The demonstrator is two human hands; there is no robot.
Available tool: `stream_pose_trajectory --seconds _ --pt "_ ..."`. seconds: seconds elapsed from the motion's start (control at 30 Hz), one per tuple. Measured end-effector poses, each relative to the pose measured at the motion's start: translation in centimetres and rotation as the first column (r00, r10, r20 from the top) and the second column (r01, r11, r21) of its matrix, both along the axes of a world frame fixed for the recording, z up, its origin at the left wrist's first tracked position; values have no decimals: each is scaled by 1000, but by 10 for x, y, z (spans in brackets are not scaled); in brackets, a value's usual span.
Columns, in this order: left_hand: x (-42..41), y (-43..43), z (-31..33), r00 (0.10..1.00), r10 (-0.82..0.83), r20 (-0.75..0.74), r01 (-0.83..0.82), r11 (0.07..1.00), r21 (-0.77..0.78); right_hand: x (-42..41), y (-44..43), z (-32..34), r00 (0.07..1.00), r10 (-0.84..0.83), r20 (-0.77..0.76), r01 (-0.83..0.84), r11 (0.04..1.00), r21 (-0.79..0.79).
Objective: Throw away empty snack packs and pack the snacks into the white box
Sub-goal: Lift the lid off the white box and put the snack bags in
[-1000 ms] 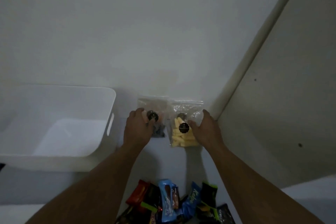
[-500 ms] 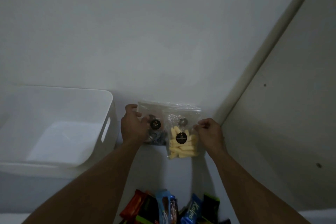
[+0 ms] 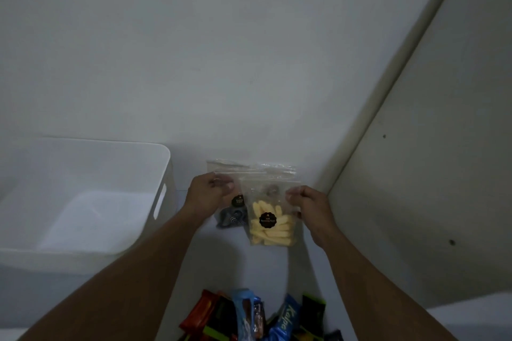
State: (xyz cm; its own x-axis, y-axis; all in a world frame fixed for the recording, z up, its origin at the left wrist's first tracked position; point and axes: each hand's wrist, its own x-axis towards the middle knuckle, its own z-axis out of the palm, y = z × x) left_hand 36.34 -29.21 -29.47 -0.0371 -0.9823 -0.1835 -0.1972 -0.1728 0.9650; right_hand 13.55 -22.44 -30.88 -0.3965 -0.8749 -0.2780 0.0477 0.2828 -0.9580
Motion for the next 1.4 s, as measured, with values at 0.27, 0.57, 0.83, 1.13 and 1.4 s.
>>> stream_pose_trajectory --seconds 0.27,0.57,0.83,1.13,1.4 --pt "7 12 61 1000 -29 1 29 994 -104 -4 26 53 1000 1 17 0 998 -65" --pt "45 19 177 991 -93 -94 77 985 -154 24 44 169 989 -29 -148 -12 963 -269" --pt "114 25 251 988 -149 -36 136 962 -238 83 57 239 945 6 -327 -116 942 -316" --pt "201 14 284 982 -141 126 173 939 -299 172 41 265 908 26 -419 -181 925 -335" --pt "266 -19 262 940 -128 316 235 915 -328 239 2 245 869 77 -488 -236 933 -272"
